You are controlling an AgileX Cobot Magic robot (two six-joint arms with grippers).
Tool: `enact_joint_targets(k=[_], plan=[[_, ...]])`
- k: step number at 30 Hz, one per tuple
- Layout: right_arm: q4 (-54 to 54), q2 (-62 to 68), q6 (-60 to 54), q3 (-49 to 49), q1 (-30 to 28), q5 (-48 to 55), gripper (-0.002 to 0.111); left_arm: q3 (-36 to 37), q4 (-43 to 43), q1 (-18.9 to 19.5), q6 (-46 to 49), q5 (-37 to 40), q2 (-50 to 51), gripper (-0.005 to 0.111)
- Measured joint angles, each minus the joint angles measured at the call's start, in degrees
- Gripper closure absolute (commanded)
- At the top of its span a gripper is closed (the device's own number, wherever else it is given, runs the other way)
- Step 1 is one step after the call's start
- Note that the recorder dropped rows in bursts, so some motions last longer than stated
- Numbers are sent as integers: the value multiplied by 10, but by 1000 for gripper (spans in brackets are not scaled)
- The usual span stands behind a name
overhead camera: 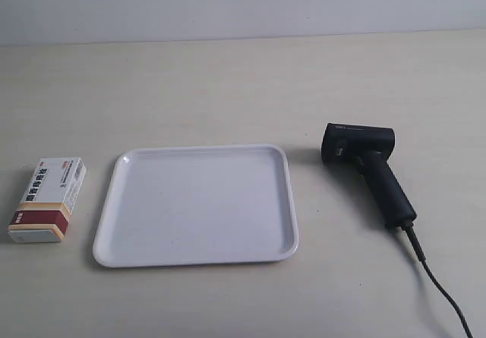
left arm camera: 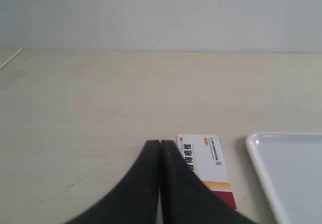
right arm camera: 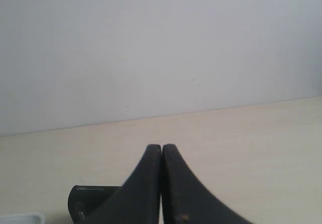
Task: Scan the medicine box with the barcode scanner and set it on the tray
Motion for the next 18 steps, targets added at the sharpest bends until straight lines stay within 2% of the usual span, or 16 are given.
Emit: enact_joint_targets(k=[14,18], plan=[[0,0,0,0,0,0,108,0,0,0,0,-2,0,104],[0,0,0,0,0,0,108,2,-36,0,-22,-64,0,104]])
